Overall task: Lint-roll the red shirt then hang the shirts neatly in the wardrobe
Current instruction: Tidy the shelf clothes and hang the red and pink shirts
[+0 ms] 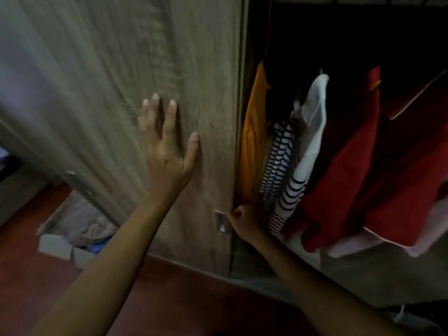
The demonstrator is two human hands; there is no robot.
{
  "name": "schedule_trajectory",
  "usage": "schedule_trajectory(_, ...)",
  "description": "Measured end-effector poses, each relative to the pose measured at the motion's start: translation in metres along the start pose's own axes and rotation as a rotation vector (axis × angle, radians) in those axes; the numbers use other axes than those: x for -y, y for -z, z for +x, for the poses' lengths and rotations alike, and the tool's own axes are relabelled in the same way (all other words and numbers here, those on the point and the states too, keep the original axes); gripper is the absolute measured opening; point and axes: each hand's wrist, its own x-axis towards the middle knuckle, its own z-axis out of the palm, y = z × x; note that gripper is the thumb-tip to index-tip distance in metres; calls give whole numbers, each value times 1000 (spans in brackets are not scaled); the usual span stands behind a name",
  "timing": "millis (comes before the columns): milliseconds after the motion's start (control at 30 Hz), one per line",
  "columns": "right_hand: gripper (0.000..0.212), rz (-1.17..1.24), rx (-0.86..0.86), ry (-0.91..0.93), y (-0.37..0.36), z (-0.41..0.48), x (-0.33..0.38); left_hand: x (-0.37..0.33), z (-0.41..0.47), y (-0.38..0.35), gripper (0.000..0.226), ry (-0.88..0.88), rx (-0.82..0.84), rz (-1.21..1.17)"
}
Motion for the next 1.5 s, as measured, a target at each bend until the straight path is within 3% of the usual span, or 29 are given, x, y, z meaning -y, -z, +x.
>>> schedule_trajectory(200, 61, 48, -81, -185, -39, 9, -4, 27, -4, -19, 64, -38, 14, 14)
schedule_trajectory(400, 49, 33, -109, -130, -45, 0, -10, 28, -5, -27, 62, -47, -36, -7)
schedule_trajectory(533, 50, -14, -240, -111, -52, 2, -10, 25, -6, -26, 61, -36, -27, -14)
schedule_trajectory(800, 50, -26, -258, -152, -45, -5, -26, 4, -8, -18, 63, -43, 45, 16)
schedule_trajectory(900, 48, 20, -252, -237, -35, -12, -47, -14, -11, -20, 62, -84, 59, 11)
schedule_trajectory(1033, 62, 74, -267, -293, -15, -23, -90, -50, -17, -34, 65, -100, 61, 2)
schedule_trajectory(1500, 37, 340, -403, -457, 125, -99, -227, -247, -49, -121, 67, -230, 12, -55)
